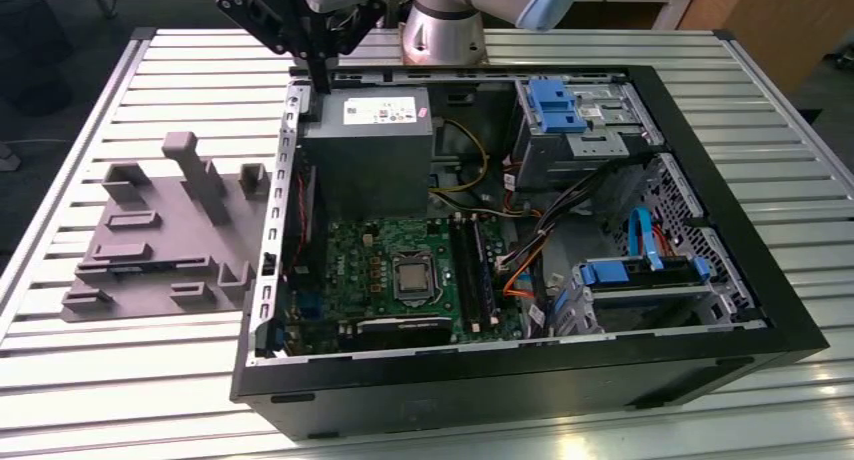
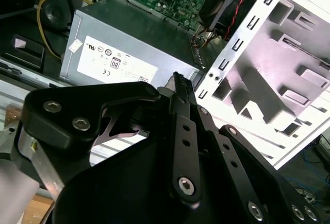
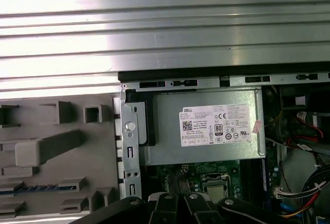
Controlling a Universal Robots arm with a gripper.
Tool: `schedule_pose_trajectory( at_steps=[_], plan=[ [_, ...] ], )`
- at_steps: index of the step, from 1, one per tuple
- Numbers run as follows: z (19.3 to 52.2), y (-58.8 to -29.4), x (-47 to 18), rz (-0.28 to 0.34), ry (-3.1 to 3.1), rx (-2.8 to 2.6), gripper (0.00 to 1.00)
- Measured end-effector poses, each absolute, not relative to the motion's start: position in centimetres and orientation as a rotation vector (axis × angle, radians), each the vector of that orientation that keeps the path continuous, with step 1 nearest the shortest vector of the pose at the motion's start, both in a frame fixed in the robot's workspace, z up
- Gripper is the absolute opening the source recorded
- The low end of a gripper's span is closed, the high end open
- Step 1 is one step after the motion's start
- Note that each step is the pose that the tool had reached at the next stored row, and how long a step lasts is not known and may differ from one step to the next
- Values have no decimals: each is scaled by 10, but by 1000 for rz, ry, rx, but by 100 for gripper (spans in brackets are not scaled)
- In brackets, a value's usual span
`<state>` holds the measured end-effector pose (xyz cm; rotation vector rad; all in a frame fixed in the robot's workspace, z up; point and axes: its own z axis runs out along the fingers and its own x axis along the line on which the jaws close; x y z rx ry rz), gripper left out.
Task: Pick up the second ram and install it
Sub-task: 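Reach for the second ram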
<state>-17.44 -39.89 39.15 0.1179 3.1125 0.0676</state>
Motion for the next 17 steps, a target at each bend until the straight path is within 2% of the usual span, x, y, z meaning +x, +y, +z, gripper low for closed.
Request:
schedule_pose_trajectory(
  at_steps=[17],
  plan=[
    [391,-409,-194,68,3113,118,11]
  ],
)
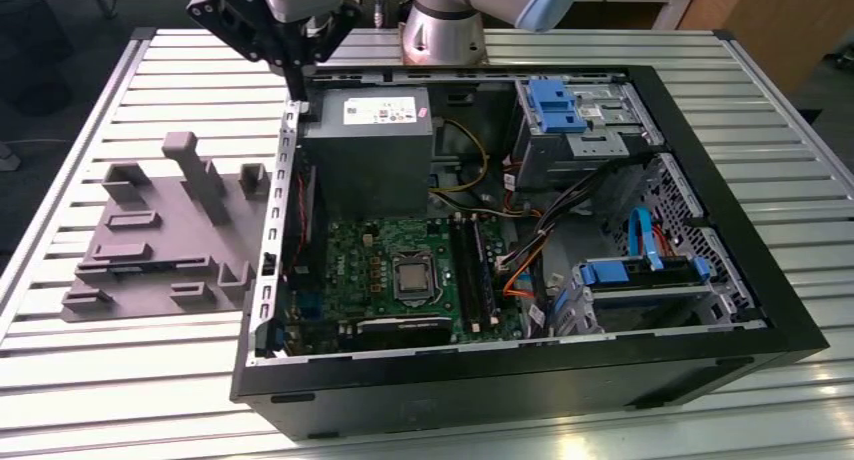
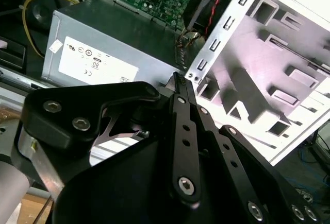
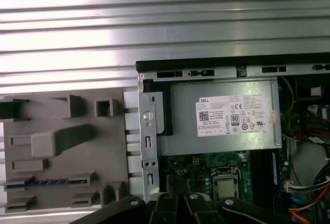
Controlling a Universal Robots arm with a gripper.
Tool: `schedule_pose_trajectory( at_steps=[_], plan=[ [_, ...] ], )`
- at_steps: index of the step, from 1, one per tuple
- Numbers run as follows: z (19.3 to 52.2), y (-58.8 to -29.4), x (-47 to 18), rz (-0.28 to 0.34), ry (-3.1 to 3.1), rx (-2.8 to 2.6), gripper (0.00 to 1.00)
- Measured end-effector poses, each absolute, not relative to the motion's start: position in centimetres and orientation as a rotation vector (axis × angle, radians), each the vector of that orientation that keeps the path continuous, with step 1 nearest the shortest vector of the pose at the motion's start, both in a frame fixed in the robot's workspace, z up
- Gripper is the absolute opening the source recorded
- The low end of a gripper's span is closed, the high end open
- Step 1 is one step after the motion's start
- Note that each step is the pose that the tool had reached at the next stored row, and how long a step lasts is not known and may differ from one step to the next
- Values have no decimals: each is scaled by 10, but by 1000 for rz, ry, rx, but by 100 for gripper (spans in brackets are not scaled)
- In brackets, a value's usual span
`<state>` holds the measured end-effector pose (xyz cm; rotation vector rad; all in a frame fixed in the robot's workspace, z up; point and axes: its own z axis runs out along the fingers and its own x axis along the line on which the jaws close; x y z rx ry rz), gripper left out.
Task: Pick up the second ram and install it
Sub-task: 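Reach for the second ram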
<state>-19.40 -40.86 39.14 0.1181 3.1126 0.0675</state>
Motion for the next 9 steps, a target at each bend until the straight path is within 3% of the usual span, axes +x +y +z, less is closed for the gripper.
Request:
schedule_pose_trajectory(
  at_steps=[9],
  plan=[
    [391,-410,-208,68,3113,118,11]
  ],
)
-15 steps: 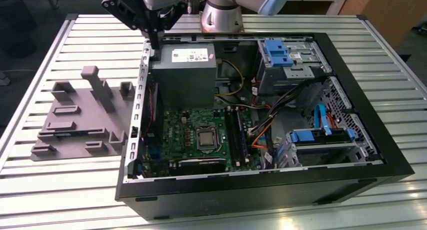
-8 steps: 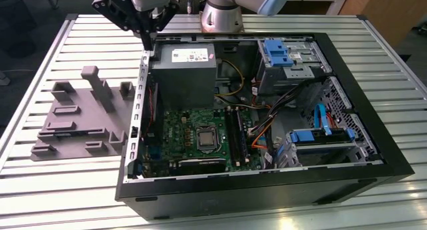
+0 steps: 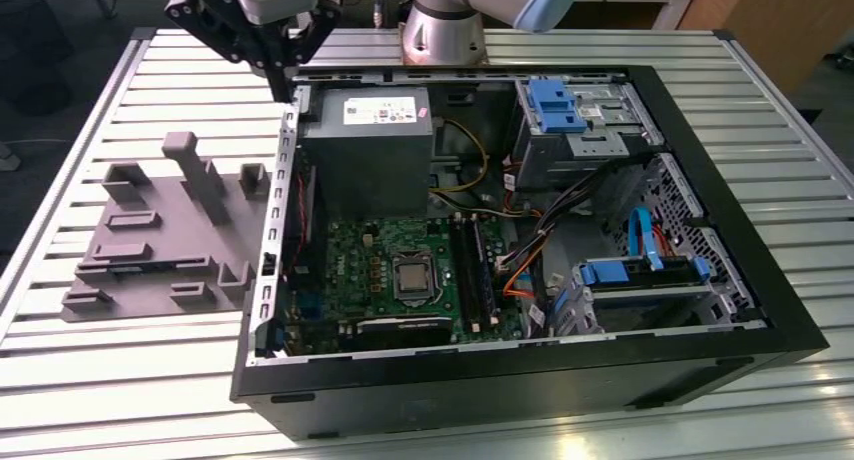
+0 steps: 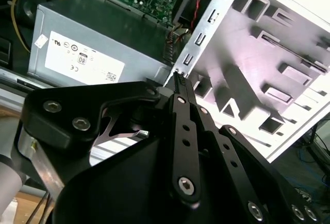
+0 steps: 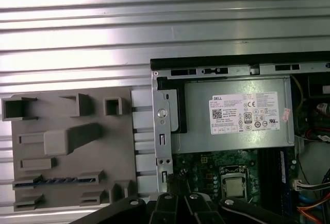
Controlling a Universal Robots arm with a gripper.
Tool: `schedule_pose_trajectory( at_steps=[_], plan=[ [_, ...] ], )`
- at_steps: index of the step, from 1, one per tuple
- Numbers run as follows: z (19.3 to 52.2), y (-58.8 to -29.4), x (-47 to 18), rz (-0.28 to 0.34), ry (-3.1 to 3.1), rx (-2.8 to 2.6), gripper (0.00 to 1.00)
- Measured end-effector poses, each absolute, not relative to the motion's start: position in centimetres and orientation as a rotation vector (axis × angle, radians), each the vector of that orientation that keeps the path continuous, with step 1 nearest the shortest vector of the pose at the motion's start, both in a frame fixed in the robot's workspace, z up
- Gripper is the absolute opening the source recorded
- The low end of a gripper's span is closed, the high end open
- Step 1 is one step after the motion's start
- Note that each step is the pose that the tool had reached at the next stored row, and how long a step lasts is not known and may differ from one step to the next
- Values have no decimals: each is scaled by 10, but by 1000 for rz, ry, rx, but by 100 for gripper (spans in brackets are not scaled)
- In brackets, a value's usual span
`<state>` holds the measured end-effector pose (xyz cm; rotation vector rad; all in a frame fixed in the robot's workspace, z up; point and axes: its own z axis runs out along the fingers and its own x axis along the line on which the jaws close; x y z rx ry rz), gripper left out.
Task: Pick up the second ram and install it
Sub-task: 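Reach for the second ram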
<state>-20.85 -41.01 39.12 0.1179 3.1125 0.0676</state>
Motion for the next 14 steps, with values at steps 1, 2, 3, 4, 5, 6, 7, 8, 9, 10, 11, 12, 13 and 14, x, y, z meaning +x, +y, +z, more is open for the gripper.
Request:
schedule_pose_trajectory(
  at_steps=[1,2,3,4,5,6,7,8,9,10,11,12,13,14],
  plan=[
    [391,-410,-210,68,3113,118,11],
    [391,-410,-211,68,3113,118,11],
    [391,-411,-213,68,3112,118,11],
    [391,-411,-214,68,3113,118,11],
    [391,-412,-215,68,3112,118,11],
    [391,-412,-217,68,3113,118,11],
    [391,-413,-218,68,3112,118,11],
    [391,-413,-219,68,3112,118,11],
    [391,-414,-220,68,3113,118,11],
    [391,-415,-221,68,3112,118,11],
    [391,-415,-222,68,3112,118,11],
    [391,-416,-224,68,3112,118,11],
    [391,-416,-225,68,3113,118,11],
    [391,-417,-227,68,3112,118,11]
  ],
)
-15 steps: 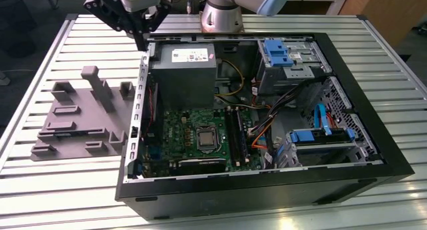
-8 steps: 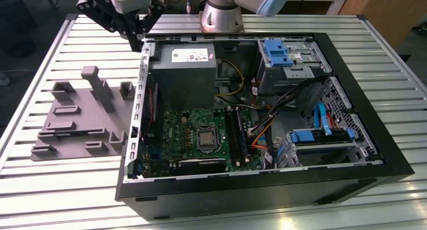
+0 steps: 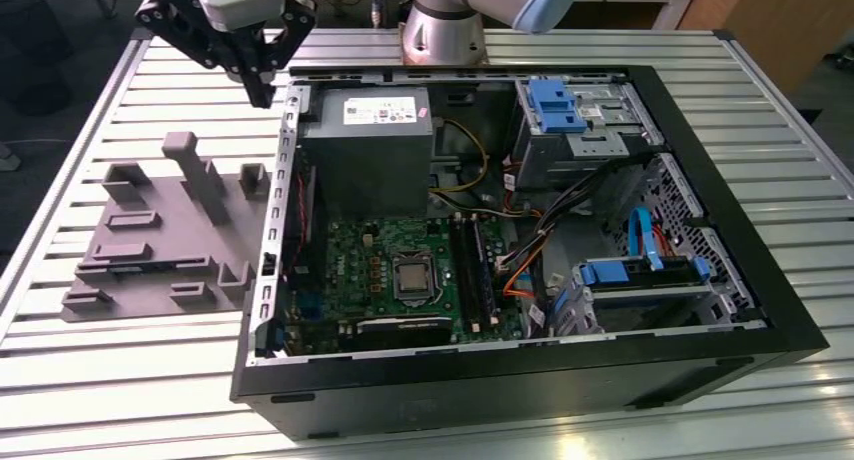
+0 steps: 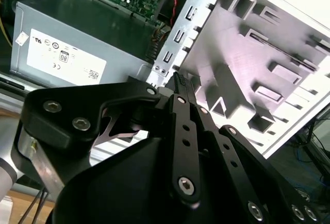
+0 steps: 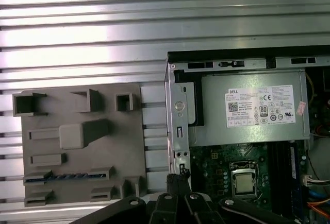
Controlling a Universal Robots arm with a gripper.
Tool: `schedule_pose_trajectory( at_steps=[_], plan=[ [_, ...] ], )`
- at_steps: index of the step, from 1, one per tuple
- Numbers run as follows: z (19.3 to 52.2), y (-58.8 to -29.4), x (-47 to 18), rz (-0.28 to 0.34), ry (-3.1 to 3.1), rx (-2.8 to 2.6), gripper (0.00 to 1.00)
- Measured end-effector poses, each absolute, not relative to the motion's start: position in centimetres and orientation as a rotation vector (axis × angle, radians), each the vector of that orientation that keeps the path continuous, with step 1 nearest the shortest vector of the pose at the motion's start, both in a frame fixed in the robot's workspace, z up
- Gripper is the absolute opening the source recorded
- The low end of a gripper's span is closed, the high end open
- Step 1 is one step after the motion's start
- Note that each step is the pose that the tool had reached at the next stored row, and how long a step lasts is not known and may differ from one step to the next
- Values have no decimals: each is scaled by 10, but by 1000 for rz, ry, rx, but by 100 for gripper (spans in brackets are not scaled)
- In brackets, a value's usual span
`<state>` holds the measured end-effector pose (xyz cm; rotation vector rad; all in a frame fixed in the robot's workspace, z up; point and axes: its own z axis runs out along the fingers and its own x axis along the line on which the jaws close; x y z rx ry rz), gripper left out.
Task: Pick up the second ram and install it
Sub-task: 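Reach for the second ram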
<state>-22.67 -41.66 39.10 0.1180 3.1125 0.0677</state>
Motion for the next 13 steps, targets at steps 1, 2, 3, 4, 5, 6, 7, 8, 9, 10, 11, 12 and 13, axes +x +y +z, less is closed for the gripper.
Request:
schedule_pose_trajectory(
  at_steps=[1,2,3,4,5,6,7,8,9,10,11,12,13],
  plan=[
    [391,-417,-228,68,3113,118,11],
    [391,-417,-229,68,3112,118,11],
    [391,-417,-230,68,3112,118,11],
    [391,-417,-230,68,3112,118,11],
    [391,-417,-230,68,3112,118,11],
    [391,-417,-230,68,3113,118,11],
    [391,-417,-230,67,3113,118,11],
    [391,-417,-230,68,3113,118,11],
    [391,-417,-231,68,3112,118,11],
    [391,-417,-231,68,3113,118,11],
    [391,-417,-233,68,3113,118,11],
    [391,-417,-235,68,3112,118,11],
    [391,-417,-237,68,3112,118,11]
  ],
)
